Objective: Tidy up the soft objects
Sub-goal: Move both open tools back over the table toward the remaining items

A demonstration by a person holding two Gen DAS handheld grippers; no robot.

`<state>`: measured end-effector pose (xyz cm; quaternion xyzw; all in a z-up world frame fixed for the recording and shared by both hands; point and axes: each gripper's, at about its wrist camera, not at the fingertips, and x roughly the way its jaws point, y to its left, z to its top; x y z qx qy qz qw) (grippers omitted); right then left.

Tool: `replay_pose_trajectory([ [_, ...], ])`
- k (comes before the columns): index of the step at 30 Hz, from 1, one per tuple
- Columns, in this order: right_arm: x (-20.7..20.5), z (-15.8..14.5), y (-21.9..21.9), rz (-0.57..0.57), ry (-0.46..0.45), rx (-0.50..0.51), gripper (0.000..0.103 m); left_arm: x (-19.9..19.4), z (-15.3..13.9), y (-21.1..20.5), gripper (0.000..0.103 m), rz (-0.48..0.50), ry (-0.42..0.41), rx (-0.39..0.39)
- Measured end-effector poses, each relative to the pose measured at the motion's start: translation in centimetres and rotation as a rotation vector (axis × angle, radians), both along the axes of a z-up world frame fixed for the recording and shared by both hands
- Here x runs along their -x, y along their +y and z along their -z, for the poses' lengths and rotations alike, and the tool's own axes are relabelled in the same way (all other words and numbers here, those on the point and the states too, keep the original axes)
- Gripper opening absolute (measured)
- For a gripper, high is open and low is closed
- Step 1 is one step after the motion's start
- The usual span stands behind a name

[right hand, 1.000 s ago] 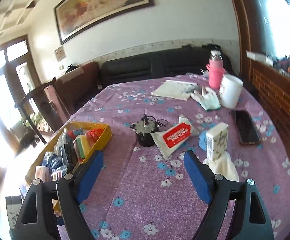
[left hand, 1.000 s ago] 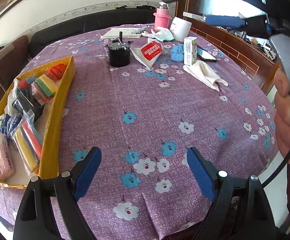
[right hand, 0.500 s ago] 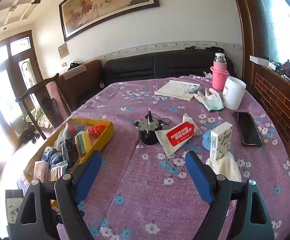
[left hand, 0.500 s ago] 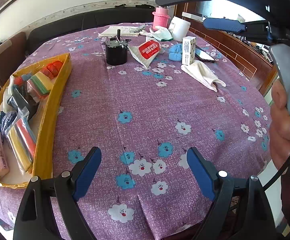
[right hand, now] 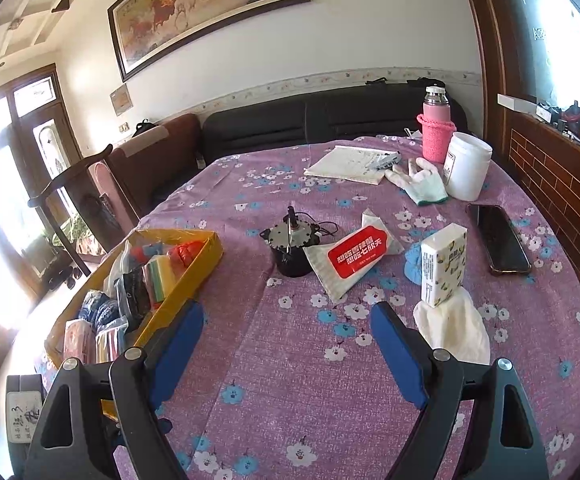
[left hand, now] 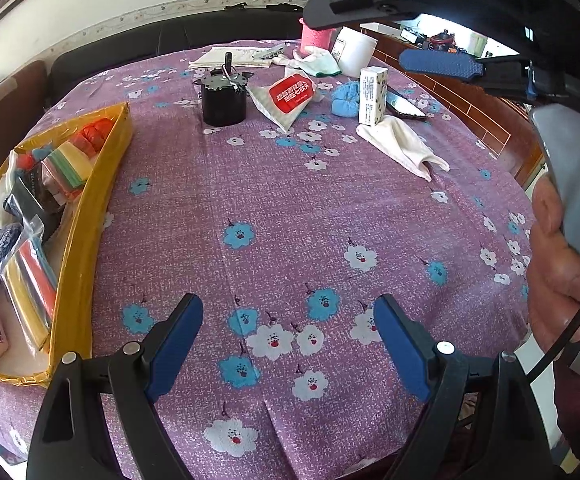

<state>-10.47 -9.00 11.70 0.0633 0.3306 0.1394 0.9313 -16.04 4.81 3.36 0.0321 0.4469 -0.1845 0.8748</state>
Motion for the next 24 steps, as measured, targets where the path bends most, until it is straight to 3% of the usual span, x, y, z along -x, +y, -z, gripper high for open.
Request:
replay_pose_trajectory([
  [24, 1.3, 0.4, 2.5, -0.032, 0.024, 0.035, 0.089, 1.3, -0.5, 1.8, 0.087, -0.028, -0.015, 0.049],
])
